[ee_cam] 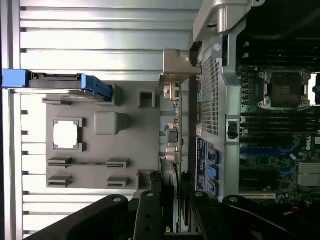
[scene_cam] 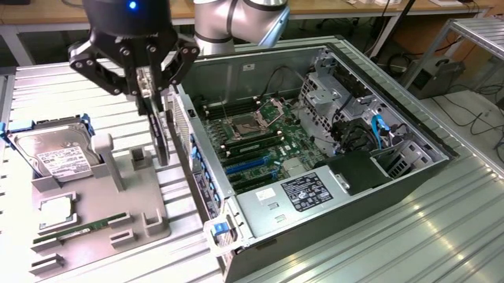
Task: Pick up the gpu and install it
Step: 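Pick up the gpu and move the gpu toward the slot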
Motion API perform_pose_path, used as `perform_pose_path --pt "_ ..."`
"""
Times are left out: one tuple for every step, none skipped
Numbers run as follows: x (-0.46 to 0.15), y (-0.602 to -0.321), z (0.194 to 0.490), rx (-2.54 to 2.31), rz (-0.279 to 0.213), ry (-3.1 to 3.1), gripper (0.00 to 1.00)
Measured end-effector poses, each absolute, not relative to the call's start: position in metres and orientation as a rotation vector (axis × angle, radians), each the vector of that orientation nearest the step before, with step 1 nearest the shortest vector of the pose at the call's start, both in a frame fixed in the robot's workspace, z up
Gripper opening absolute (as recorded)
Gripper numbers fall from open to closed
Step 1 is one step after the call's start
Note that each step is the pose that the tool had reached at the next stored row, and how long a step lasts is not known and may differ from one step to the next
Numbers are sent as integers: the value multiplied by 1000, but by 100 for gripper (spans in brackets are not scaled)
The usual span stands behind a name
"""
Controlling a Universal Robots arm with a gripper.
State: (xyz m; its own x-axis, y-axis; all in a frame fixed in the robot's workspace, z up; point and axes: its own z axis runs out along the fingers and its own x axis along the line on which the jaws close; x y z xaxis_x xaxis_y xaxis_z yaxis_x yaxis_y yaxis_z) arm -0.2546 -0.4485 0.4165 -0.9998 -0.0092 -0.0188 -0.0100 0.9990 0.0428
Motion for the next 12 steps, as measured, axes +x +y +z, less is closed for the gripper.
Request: perform_pose_path --pt "-250 -449 421 -15 71 3122 26" --pt "-247 -450 425 -15 75 3122 26" --pt "-243 -451 428 -15 78 3122 26" --pt "-238 -452 433 -15 84 3122 26" --pt "-234 -452 436 -15 89 3122 26" --pt "-230 -453 439 -15 93 3121 26" --pt "-225 -454 442 -15 98 3121 26" --pt "-221 -455 444 -15 101 3121 26" --pt "-211 -455 446 -15 105 3121 26" --pt "-206 -455 446 -15 107 3121 26" --pt "-198 -455 447 -16 109 3121 26" --pt "-193 -455 447 -16 110 3121 26"
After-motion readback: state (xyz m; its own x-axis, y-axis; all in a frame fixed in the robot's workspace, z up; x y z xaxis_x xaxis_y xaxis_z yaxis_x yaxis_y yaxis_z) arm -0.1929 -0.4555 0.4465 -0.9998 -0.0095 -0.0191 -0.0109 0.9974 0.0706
